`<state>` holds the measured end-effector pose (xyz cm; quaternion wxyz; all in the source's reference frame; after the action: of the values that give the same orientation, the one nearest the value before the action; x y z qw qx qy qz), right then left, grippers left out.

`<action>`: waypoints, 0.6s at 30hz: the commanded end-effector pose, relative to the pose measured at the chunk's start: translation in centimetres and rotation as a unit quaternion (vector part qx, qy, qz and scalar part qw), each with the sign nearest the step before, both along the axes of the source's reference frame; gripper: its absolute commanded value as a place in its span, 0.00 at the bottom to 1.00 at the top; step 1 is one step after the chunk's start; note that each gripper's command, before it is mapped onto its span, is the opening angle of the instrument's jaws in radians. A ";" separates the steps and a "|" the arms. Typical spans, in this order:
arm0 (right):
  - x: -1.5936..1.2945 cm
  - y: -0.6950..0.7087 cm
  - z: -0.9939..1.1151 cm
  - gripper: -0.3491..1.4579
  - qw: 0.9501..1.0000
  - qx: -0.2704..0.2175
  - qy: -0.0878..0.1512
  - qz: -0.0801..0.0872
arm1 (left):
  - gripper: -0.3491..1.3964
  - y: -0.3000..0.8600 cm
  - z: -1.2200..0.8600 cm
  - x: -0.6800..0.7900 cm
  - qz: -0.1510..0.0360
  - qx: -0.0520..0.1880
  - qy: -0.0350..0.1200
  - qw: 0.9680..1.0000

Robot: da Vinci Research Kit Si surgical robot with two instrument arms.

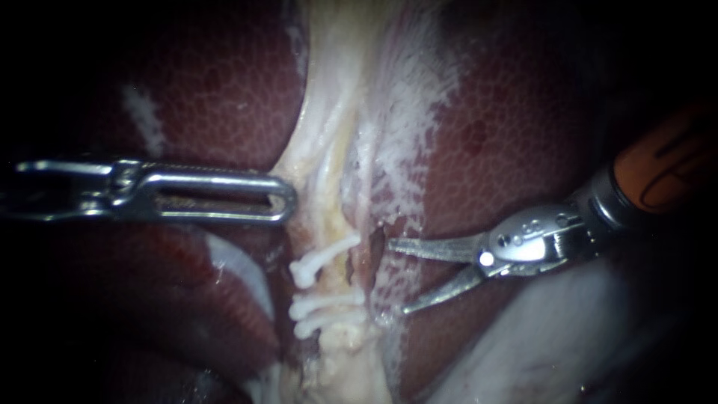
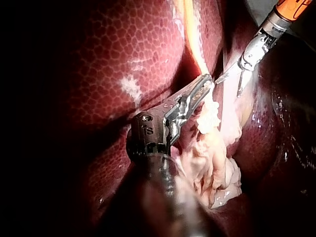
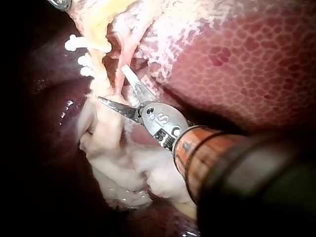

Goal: Go to the cutting position left tube

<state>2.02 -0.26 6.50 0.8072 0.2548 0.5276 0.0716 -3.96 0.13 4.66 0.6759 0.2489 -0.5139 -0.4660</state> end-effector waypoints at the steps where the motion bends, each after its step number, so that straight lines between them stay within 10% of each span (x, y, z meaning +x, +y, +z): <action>1: 0.03 0.00 0.02 0.71 1.000 0.002 0.001 -0.001 | 0.00 0.01 -0.03 0.01 -0.001 -0.005 -0.002 1.000; 18: 0.52 -0.02 0.04 0.54 0.998 0.048 0.014 -0.026 | 0.00 0.01 -0.12 0.05 -0.002 -0.004 -0.003 1.000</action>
<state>2.55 -0.28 6.54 0.7878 0.3105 0.5266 0.0747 -3.91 0.13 4.53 0.6744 0.2464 -0.5182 -0.4646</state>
